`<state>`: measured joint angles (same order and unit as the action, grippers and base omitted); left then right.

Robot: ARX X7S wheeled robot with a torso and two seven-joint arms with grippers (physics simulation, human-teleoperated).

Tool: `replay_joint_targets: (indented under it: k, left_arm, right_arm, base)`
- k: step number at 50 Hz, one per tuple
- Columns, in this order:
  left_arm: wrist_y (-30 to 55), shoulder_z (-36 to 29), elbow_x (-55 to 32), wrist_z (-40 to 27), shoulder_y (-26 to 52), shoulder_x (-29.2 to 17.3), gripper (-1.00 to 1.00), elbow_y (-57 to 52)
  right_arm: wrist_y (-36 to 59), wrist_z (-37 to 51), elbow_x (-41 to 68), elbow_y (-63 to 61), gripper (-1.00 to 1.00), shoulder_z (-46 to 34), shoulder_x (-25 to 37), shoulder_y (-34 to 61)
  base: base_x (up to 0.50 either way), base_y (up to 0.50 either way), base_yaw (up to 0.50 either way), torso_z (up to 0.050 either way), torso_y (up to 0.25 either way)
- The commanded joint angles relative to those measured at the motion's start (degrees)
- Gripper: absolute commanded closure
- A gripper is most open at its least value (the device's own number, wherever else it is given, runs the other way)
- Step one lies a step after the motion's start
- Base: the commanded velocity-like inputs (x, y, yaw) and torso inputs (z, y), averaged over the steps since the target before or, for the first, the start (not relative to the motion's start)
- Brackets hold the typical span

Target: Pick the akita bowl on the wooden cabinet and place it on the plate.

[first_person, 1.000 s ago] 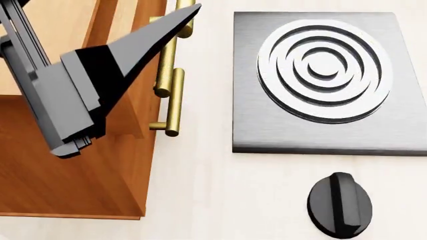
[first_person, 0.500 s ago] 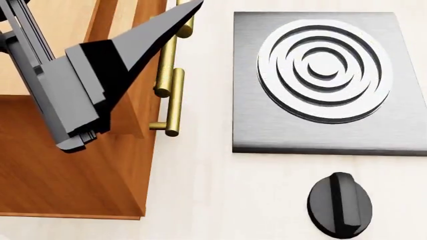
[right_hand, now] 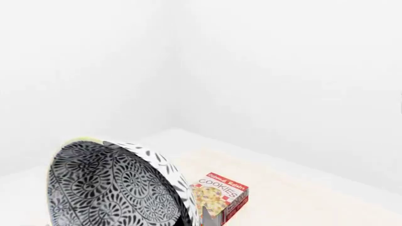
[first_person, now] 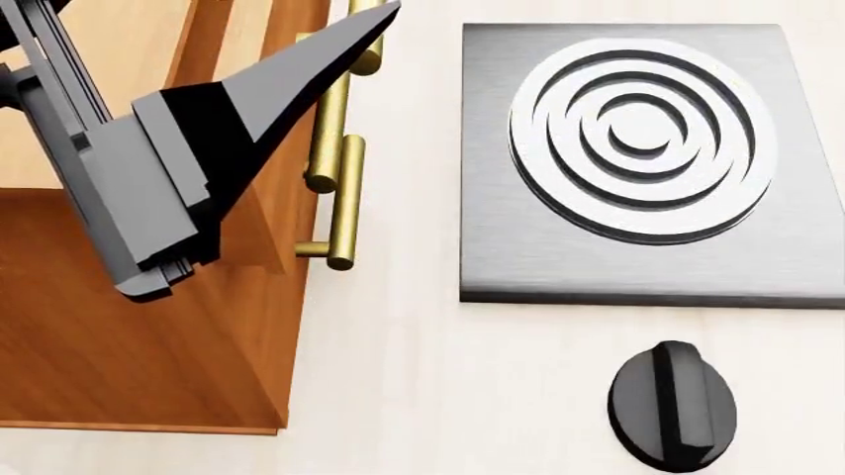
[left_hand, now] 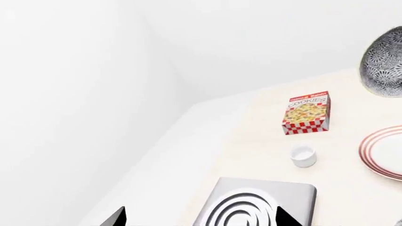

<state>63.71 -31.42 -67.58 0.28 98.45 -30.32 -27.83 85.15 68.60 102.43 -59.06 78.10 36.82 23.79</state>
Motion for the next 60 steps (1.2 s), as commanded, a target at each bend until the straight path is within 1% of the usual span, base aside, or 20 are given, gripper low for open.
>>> replay_joint_targets:
  k: [1, 4, 7, 17, 21, 24, 32, 38, 40, 41, 43, 53, 57, 60]
  left_arm:
    - [-0.3, 0.0, 0.0, 0.0, -0.3, -0.6, -1.00, 0.1]
    - [-0.3, 0.1, -0.2, -0.2, -0.1, -0.5, -1.00, 0.1]
    - [-0.4, 0.0, -0.1, -0.2, -0.2, -0.4, -1.00, 0.3]
    - [-0.8, -0.2, 0.1, -0.2, -0.5, -0.6, -1.00, 0.2]
    - [-1.0, -0.3, 0.1, -0.2, -0.8, -0.7, -1.00, 0.1]
    - [-1.1, -0.4, 0.3, -0.2, -0.9, -0.7, -1.00, 0.1]
    - [-1.2, -0.5, 0.1, -0.3, -0.9, -0.8, -1.00, 0.1]
    - [-1.2, -0.4, -0.1, -0.4, -1.0, -1.1, -1.00, -0.2]
    - [-1.3, -0.4, -0.2, -0.5, -1.1, -1.3, -1.00, -0.2]
    - [-1.4, -0.4, -0.1, -0.4, -1.3, -1.5, -1.00, -0.2]
    - [-1.4, -0.3, -0.1, -0.5, -1.3, -1.5, -1.00, -0.2]
    - [-1.6, -0.6, 0.0, -0.5, -1.3, -1.5, -1.00, -0.1]
    - [-1.9, -0.7, 0.2, -0.4, -1.9, -1.8, -1.00, -0.3]
    - [-1.9, -0.7, 0.1, -0.6, -2.1, -2.0, -1.00, -0.5]
  right_arm:
    - [-11.9, -26.5, -43.8, 1.4, 1.00, -15.5, -7.4, -10.9]
    - [-13.1, -26.7, -45.7, 2.7, 1.00, -17.7, -7.1, -11.1]
    - [-12.5, -26.2, -44.7, 3.6, 1.00, -18.1, -6.3, -9.9]
    - [-13.5, -26.1, -46.4, 5.0, 1.00, -21.1, -3.9, -9.6]
    - [-12.7, -25.6, -45.6, 5.1, 1.00, -21.0, -2.7, -9.0]
    - [-13.8, -26.2, -47.5, 4.5, 1.00, -22.5, -1.7, -10.4]
    - [-14.4, -26.3, -46.8, 5.6, 1.00, -21.1, -2.3, -10.5]
    - [-16.3, -28.0, -46.6, 9.1, 1.00, -18.6, -4.5, -10.8]
    - [-17.2, -29.8, -43.8, 10.8, 1.00, -15.9, -6.3, -10.5]
    - [-17.4, -30.9, -39.9, 12.3, 1.00, -12.4, -8.0, -9.9]
    - [-17.7, -31.5, -38.2, 13.1, 1.00, -10.2, -8.9, -10.1]
    - [-18.5, -32.4, -33.6, 15.1, 1.00, -3.4, -10.0, -10.9]
    - [-18.8, -32.4, -30.1, 16.7, 1.00, -0.5, -10.7, -10.5]
    - [-19.1, -32.7, -30.1, 16.9, 1.00, 0.3, -10.7, -10.8]
  base:
    - [0.00, 0.00, 0.00, 0.000, 0.010]
    - [0.00, 0.00, 0.00, 0.000, 0.000]
    - [0.00, 0.00, 0.00, 0.000, 0.000]
    - [0.00, 0.00, 0.00, 0.000, 0.000]
    - [0.00, 0.00, 0.00, 0.000, 0.000]
    - [0.00, 0.00, 0.00, 0.000, 0.000]
    - [0.00, 0.00, 0.00, 0.000, 0.001]
    - [0.00, 0.00, 0.00, 0.000, 0.000]
    - [0.00, 0.00, 0.00, 0.000, 0.000]
    - [0.00, 0.00, 0.00, 0.000, 0.000]
    - [0.00, 0.00, 0.00, 0.000, 0.000]
    - [0.00, 0.00, 0.00, 0.001, 0.000]
    - [0.00, 0.00, 0.00, 0.000, 0.000]
    - [0.00, 0.00, 0.00, 0.000, 0.000]
